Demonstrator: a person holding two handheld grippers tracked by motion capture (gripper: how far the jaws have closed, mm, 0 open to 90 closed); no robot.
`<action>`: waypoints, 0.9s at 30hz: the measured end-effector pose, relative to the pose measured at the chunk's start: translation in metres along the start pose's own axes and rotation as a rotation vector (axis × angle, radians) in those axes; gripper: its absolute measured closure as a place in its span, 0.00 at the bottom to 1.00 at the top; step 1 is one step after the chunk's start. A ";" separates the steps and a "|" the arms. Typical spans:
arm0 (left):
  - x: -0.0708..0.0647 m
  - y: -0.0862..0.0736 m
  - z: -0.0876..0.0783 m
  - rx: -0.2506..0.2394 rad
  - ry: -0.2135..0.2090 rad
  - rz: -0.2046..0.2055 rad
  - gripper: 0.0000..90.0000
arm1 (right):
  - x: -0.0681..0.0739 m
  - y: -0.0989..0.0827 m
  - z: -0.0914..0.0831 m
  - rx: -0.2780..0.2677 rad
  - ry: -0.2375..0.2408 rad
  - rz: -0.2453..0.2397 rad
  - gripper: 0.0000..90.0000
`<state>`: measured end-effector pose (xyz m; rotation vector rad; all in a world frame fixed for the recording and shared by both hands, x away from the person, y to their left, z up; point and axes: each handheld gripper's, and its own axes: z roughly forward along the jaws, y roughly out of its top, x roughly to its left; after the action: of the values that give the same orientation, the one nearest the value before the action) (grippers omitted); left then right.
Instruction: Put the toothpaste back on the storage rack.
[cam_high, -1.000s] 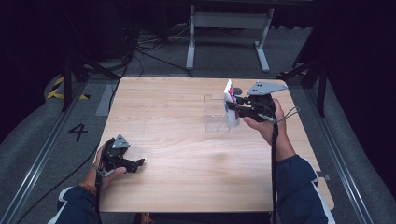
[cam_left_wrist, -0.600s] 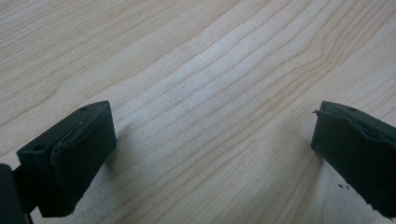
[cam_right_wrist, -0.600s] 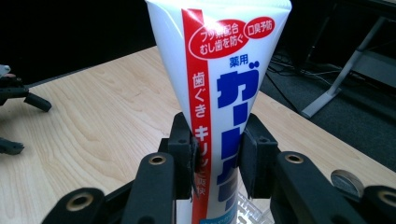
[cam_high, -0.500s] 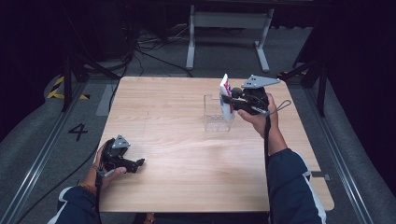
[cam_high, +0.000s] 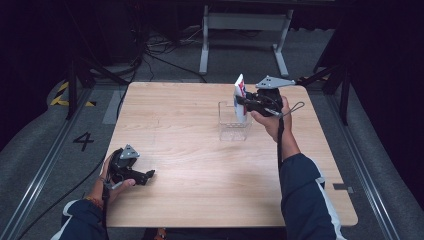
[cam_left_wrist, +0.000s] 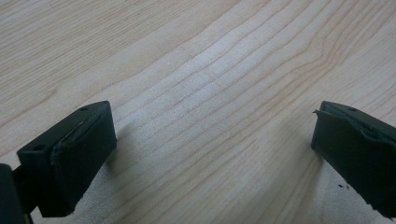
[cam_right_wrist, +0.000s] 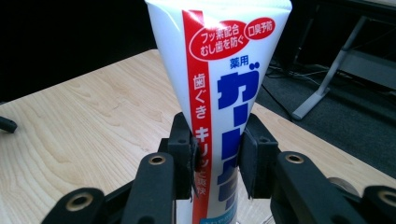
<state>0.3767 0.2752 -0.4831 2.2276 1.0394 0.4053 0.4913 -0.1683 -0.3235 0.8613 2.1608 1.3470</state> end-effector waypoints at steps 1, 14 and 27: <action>0.000 0.000 0.000 0.000 0.000 0.001 0.00 | -0.001 -0.001 0.002 0.005 0.001 0.002 0.77; 0.000 0.000 0.000 0.000 0.000 0.000 0.00 | -0.010 -0.018 0.021 0.001 0.007 0.004 0.77; 0.000 0.000 0.000 0.000 0.000 -0.001 0.00 | -0.019 -0.042 0.033 0.008 -0.012 0.038 0.77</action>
<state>0.3766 0.2752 -0.4831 2.2276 1.0400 0.4048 0.5152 -0.1744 -0.3744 0.9161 2.1516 1.3491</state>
